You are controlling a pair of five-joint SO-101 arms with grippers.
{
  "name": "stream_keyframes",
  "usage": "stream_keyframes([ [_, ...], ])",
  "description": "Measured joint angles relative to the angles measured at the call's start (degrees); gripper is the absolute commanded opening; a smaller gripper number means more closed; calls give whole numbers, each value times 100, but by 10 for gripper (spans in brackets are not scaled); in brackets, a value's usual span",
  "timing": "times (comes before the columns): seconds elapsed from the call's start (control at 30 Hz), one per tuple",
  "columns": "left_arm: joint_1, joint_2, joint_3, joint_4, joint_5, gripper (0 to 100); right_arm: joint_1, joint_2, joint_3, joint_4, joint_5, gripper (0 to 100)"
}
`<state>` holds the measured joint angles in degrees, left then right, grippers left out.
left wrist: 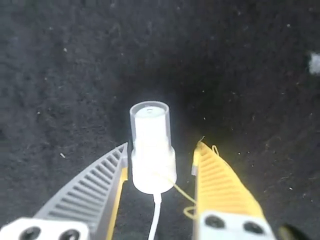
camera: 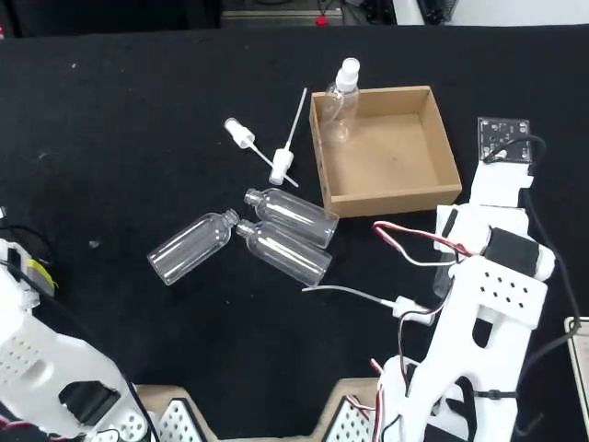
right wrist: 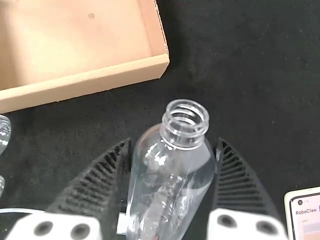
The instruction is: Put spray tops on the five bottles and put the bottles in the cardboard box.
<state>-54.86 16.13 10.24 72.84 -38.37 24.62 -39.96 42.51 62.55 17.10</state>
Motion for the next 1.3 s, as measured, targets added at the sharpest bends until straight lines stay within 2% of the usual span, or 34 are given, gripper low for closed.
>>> stream_keyframes([
  [0.07, 0, 0, 0, 79, -167, 59, 0, 0, 0, 0, 0, 187],
  [0.33, 193, -105, -202, 976, -413, 73, 0, 0, -149, 369, 0, 187],
  [0.53, 475, -1609, -255, 1547, -316, 73, -316, 0, -624, 1055, 9, 187],
  [0.77, 2084, -4053, 273, 1618, 1222, 73, -1143, -237, -642, 1459, -281, 187],
  [0.9, 2954, -5345, 273, 1618, 1952, 73, -1697, -1055, -642, 1758, -308, 187],
  [1.0, 3525, -5996, 273, 1486, 2470, 73, -2374, -1908, -633, 1776, -396, 187],
  [1.13, 3982, -6180, 273, 826, 3464, 73, -3437, -2848, -132, 1152, -941, 187],
  [1.3, 4475, -6224, 273, 70, 4440, 73, -4510, -3349, 1187, -510, -1248, 187],
])
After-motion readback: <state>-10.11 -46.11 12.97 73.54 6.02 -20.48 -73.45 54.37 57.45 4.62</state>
